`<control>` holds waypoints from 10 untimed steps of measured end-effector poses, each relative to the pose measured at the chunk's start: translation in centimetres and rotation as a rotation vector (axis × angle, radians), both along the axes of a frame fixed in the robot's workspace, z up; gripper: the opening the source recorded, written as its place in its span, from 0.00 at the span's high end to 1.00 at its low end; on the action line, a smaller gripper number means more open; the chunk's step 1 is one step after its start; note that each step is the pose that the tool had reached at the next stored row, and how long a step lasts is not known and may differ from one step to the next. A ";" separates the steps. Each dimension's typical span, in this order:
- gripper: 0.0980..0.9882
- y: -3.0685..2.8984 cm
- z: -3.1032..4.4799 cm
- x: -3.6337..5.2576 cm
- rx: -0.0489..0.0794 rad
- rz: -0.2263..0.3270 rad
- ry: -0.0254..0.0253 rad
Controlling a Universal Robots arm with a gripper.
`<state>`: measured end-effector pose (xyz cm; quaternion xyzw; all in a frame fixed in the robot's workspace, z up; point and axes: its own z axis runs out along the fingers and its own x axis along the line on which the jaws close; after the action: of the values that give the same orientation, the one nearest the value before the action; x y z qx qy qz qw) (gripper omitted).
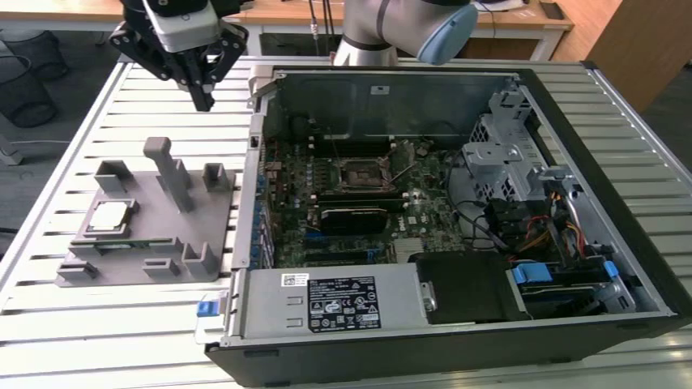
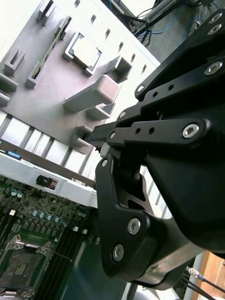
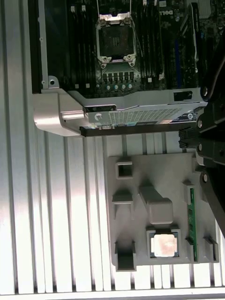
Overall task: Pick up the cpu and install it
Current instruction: 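Reach for the cpu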
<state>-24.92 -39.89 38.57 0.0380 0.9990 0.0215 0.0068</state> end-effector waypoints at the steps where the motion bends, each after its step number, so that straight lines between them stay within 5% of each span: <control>1: 0.99 0.00 0.00 -0.03 0.000 0.000 0.0001; 10: 0.99 0.00 -0.03 -0.31 0.000 0.000 0.0005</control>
<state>-25.23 -39.89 38.53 0.0380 0.9990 0.0215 0.0066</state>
